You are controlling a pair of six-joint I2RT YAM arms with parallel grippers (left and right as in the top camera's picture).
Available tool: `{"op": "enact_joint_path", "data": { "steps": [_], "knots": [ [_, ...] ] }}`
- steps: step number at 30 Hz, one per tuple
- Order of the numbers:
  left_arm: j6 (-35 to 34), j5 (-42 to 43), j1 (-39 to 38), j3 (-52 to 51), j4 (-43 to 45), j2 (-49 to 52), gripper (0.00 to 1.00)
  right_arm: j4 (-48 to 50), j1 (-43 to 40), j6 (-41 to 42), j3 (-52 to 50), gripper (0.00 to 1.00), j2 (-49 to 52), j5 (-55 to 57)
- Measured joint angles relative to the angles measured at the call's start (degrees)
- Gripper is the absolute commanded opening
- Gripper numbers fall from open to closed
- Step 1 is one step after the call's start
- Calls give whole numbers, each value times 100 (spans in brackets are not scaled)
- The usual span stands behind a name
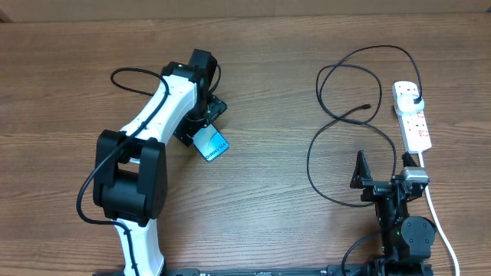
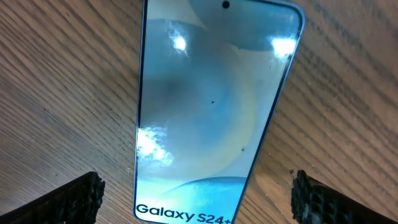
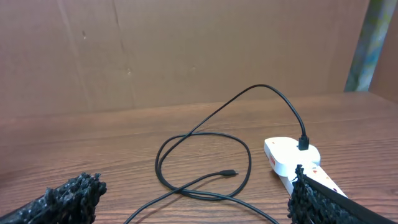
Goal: Plug charger to phone and switch on socket
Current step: 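Lower the left gripper onto the phone and grip it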
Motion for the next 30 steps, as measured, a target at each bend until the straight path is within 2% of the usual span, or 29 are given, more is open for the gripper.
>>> {"op": "enact_joint_path", "data": {
  "steps": [7, 17, 30],
  "knots": [
    [0, 0, -4, -46, 66, 116, 100, 2, 0, 0, 0, 100, 0, -2],
    [-13, -2, -81, -382, 629, 142, 99, 2, 0, 0, 0, 100, 0, 0],
    [-389, -116, -81, -1034, 1327, -48, 98, 2, 0, -2, 0, 100, 0, 0]
  ]
}}
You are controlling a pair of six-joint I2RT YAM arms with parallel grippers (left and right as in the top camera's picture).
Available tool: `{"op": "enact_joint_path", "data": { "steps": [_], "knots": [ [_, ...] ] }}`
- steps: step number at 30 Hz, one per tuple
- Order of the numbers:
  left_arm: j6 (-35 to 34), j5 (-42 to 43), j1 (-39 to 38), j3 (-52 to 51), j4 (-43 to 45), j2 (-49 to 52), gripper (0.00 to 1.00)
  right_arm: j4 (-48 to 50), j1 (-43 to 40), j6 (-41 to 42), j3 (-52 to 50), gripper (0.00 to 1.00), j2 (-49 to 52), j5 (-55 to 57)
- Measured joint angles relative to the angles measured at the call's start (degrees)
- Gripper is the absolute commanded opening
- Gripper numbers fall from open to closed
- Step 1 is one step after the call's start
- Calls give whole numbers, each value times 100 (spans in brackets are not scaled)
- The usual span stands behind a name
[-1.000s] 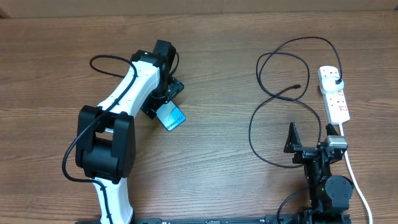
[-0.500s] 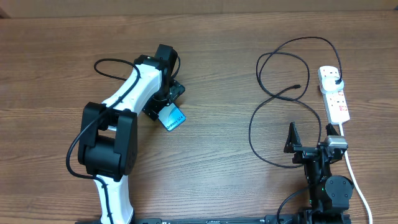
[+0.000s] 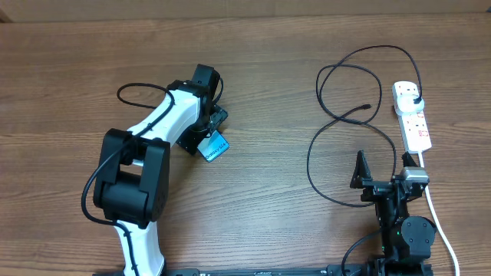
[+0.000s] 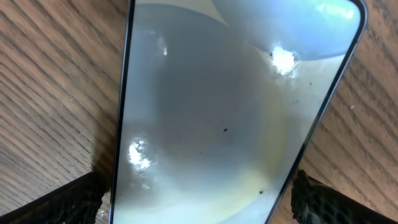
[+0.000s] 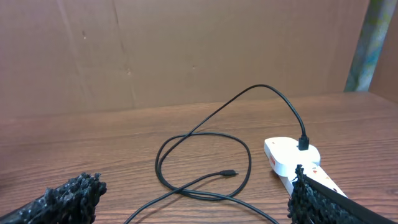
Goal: Plug charger to phone and switch on socket
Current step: 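Lower the left gripper onto the phone and grip it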
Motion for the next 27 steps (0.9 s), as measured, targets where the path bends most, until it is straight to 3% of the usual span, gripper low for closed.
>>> {"op": "enact_joint_path", "data": {
  "steps": [13, 19, 27],
  "knots": [
    [313, -81, 0, -17, 24, -7, 81, 0, 0, 2, 0, 100, 0, -2],
    [597, -81, -2, -17, 33, -11, 66, -2, 0, 2, 0, 100, 0, -2],
    [815, -59, 0, -11, 9, -11, 61, -2, 0, 2, 0, 100, 0, -2]
  ]
}}
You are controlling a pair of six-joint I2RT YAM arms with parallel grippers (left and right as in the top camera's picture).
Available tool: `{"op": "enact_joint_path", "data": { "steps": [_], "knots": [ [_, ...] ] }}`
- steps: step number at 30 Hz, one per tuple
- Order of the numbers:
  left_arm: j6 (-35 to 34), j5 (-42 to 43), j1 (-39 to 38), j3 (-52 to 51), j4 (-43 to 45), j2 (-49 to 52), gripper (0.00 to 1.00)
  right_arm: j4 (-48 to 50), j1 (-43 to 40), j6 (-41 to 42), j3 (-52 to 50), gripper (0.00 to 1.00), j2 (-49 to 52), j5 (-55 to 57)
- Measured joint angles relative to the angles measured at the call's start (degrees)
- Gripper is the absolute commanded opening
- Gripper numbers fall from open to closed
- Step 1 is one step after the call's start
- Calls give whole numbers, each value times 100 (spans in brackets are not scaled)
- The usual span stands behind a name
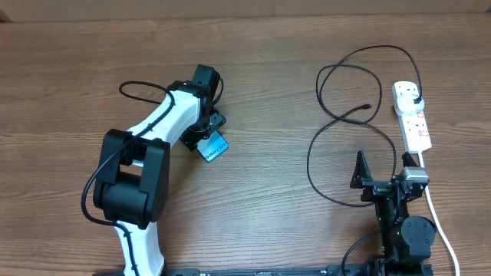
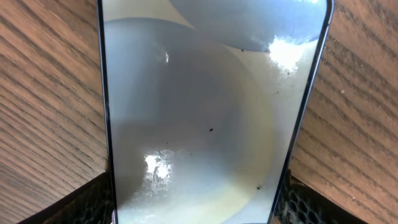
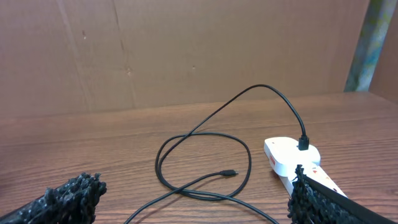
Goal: Plug charger to phone and switch on socket
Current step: 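Lower the left gripper onto the phone and grip it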
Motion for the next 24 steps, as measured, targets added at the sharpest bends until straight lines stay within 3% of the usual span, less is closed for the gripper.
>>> {"op": "enact_joint_path", "data": {
  "steps": [24],
  "knots": [
    [643, 66, 0, 1528, -1956, 278, 60, 0, 0, -2, 0, 100, 0, 0]
  ]
}}
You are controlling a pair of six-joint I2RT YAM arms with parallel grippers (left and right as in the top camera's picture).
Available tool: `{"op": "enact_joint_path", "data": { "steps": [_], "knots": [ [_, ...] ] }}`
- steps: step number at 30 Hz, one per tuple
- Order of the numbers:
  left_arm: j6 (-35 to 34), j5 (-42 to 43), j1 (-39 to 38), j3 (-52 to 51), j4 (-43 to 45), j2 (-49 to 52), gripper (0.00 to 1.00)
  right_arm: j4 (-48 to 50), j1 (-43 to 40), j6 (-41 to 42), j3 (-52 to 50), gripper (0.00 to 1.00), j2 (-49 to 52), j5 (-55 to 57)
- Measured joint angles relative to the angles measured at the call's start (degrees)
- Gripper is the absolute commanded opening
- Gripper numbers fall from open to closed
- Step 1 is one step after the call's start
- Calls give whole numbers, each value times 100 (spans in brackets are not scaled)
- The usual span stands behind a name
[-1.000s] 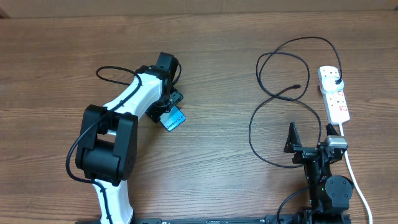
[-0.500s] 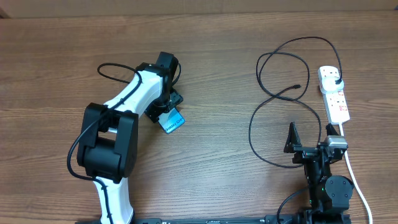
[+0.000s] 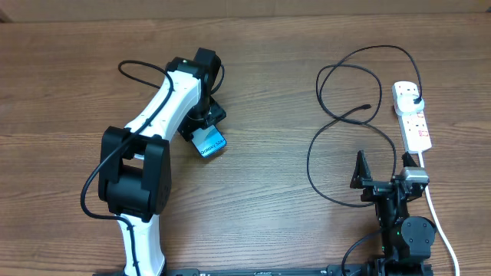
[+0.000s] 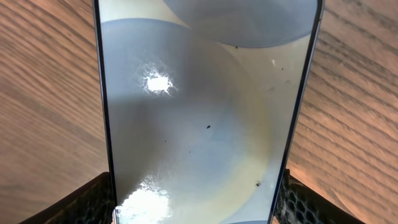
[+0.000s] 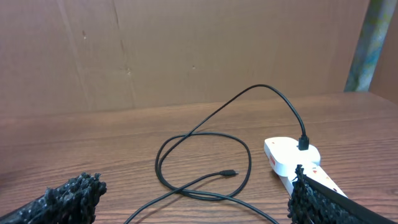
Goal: Plug charger to phone and switch on socket
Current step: 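Lower the left gripper onto the phone and grip it, then lift the phone with the left gripper and tilt it upright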
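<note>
A blue-screened phone lies left of the table's middle, and my left gripper is shut on its long edges. In the left wrist view the phone fills the frame, with the black pads pressed against both sides. The black charger cable lies in loops at the right; its free plug rests on the wood. The cable's other end sits in the white power strip. My right gripper stands open and empty near the front edge.
A brown cardboard wall closes the far side of the wooden table. The power strip's white lead runs off the front right past the right arm's base.
My left wrist has shifted slightly, and the phone in its jaws sits a little further left and back. The wood under the phone now looks blurred. The right arm has not moved.
My left gripper hung open above the phone with its fingers wide apart. It then sat lower, with the fingers astride the phone. After that the pads were against the phone's edges, and now it holds the phone, slightly shifted. The right arm, cable and strip stayed put.
</note>
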Motion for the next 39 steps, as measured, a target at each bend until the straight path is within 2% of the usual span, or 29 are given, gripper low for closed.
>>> {"op": "enact_joint_path", "data": {
  "steps": [13, 39],
  "knots": [
    [247, 164, 0, 205, -354, 0, 60, 2, 0, 2, 0, 100, 0, 0],
    [662, 544, 0, 205, -527, 2, 59, 0, 0, 2, 0, 100, 0, 0]
  ]
}}
